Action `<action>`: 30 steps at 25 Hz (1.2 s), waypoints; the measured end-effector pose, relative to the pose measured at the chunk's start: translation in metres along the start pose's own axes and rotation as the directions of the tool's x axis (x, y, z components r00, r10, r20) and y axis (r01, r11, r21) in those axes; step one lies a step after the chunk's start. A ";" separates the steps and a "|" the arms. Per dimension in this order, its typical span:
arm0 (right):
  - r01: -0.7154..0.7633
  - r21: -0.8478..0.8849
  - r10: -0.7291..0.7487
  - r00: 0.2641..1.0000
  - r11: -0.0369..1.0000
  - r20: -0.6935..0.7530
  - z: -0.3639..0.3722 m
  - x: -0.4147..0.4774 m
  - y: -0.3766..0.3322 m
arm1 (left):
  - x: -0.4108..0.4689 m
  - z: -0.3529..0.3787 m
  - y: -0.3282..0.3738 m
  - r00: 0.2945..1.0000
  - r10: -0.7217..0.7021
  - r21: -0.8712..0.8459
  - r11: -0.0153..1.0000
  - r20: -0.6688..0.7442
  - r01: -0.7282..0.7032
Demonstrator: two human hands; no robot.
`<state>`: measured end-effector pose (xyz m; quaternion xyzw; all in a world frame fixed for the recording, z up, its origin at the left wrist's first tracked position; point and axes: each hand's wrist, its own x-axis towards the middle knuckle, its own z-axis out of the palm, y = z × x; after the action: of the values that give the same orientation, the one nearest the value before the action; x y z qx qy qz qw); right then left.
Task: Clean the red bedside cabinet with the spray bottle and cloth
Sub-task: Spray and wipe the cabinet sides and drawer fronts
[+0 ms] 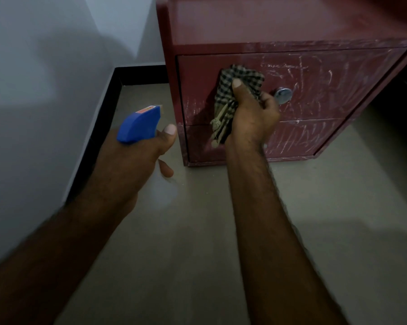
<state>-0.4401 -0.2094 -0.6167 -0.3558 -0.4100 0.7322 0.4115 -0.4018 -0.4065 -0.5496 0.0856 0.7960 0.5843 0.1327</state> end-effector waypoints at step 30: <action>-0.028 -0.088 0.019 0.995 0.996 -0.095 -0.048 0.031 0.007 | 0.015 0.047 0.020 0.994 0.043 0.122 0.991 0.099 -0.055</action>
<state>-0.4140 -0.1695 -0.6482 -0.4125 -0.4184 0.7004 0.4052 -0.4021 -0.3531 -0.5459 0.1412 0.8211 0.5320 0.1508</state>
